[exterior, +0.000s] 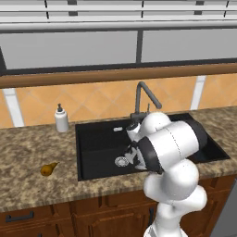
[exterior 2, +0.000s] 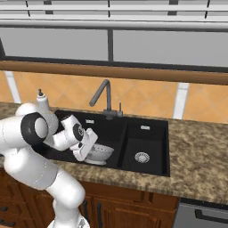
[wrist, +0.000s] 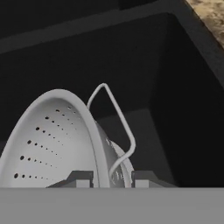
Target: Put the colander in the sink, put the pear in the colander, and turn on the sink faucet and pour water over the colander.
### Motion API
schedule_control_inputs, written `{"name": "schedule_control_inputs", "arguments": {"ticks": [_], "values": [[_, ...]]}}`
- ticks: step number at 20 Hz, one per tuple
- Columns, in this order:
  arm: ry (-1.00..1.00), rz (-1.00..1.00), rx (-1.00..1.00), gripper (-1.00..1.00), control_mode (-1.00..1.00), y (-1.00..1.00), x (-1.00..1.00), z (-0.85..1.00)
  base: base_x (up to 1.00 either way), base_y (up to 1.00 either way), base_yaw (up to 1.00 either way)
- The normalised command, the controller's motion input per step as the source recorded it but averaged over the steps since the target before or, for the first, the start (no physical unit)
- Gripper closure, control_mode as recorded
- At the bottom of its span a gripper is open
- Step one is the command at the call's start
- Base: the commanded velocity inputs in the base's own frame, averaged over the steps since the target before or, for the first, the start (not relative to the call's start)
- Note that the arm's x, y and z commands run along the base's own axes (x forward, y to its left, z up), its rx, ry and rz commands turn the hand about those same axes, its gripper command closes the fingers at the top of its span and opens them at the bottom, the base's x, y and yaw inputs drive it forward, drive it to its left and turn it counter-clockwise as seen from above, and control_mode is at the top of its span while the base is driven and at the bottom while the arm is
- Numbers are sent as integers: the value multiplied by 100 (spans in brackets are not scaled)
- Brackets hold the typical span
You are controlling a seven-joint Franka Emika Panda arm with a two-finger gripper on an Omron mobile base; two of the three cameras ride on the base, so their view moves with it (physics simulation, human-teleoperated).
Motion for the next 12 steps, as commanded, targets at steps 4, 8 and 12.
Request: {"name": "schedule_control_inputs", "arguments": {"ticks": [4, 8, 12], "values": [[-8, -20, 0, 100, -100, 0, 19, -48, 0, 0, 0], [-12, -18, 0, 100, -100, 2, 4, -59, 0, 0, 0], [-18, -17, -1, 100, -100, 19, 0, -62, 0, 0, 0]]}}
